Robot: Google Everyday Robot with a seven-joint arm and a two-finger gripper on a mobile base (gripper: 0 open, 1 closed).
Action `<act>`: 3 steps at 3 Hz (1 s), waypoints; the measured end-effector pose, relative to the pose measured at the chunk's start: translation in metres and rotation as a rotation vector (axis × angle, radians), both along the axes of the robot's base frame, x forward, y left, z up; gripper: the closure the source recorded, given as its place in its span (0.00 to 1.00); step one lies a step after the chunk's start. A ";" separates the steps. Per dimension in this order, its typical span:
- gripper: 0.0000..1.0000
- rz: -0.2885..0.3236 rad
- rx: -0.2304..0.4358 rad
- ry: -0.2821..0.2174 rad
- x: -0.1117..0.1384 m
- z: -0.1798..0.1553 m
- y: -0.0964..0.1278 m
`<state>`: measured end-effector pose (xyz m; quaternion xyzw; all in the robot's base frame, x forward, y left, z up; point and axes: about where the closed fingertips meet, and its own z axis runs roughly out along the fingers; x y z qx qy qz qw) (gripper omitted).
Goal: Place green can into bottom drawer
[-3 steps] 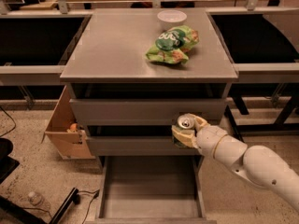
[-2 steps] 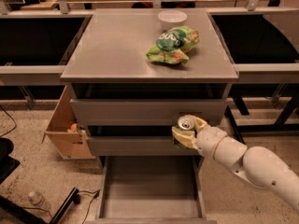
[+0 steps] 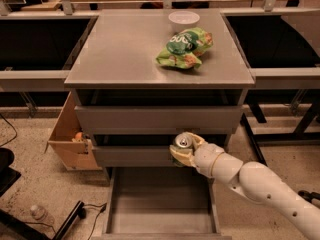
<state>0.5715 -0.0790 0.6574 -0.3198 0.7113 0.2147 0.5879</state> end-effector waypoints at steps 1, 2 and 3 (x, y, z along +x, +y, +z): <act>1.00 -0.003 0.031 -0.010 0.017 -0.090 0.026; 1.00 -0.008 0.039 -0.028 0.035 -0.151 0.035; 1.00 -0.001 0.019 -0.014 0.053 -0.201 0.031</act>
Offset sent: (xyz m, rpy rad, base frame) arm 0.0564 0.0424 -0.2287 0.0546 -0.0439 -0.0205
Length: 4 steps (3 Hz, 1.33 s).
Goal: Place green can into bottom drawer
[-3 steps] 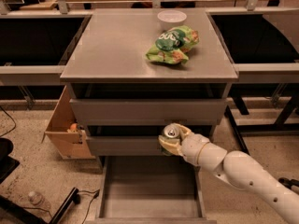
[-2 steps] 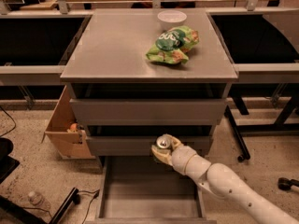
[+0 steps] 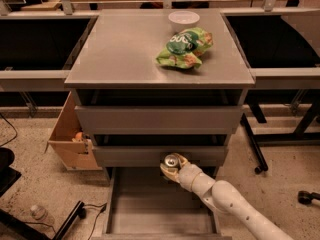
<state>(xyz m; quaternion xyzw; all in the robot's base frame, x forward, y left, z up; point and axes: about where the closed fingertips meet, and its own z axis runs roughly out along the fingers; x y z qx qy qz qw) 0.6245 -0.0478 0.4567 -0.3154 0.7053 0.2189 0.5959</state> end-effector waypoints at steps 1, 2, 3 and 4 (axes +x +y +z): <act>1.00 0.004 -0.002 0.002 0.000 -0.001 0.002; 1.00 0.068 -0.031 0.028 -0.003 -0.037 0.023; 1.00 0.177 -0.077 0.028 -0.007 -0.089 0.053; 1.00 0.293 -0.126 0.011 -0.008 -0.134 0.076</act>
Offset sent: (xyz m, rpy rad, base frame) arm -0.0083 0.0496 -0.0925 -0.0781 0.0692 0.1609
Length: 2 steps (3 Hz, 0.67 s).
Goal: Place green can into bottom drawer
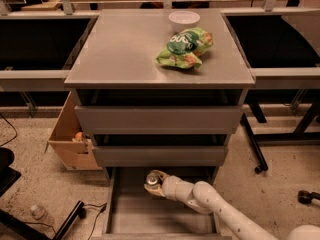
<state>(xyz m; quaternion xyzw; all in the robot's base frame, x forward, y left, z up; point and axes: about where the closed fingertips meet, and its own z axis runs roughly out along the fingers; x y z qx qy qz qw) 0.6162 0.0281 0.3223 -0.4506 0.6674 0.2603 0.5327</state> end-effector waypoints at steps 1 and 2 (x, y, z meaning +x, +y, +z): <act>1.00 0.081 -0.013 -0.015 0.002 -0.036 0.012; 1.00 0.137 -0.030 -0.008 0.000 -0.071 0.022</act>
Offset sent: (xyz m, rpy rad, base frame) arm -0.0005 0.0285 -0.1134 -0.0539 -0.0008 0.1987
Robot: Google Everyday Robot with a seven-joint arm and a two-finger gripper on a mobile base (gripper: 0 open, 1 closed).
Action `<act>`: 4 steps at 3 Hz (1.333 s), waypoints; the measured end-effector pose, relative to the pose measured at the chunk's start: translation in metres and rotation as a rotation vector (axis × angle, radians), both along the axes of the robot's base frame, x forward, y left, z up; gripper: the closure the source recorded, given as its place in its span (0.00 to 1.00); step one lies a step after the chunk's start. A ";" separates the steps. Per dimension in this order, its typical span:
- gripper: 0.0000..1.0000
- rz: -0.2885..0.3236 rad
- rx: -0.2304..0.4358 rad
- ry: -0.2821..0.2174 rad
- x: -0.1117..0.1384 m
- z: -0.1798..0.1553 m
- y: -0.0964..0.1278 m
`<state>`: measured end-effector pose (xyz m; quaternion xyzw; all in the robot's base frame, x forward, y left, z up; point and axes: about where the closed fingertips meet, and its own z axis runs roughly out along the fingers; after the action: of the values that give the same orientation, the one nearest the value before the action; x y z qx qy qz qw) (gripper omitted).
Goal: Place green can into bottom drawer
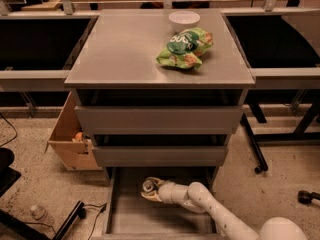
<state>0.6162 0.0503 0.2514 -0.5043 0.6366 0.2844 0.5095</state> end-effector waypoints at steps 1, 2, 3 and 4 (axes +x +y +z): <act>1.00 0.042 -0.016 0.032 -0.008 -0.028 0.008; 1.00 0.072 -0.038 0.087 -0.019 -0.052 0.014; 1.00 0.096 -0.068 0.142 -0.031 -0.071 0.018; 0.84 0.098 -0.071 0.149 -0.032 -0.074 0.018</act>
Offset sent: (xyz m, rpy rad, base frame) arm -0.0314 0.0150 -0.0817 -0.0673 0.1553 0.0993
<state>0.5839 0.0683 0.1779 -0.5299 0.6570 0.3229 0.4281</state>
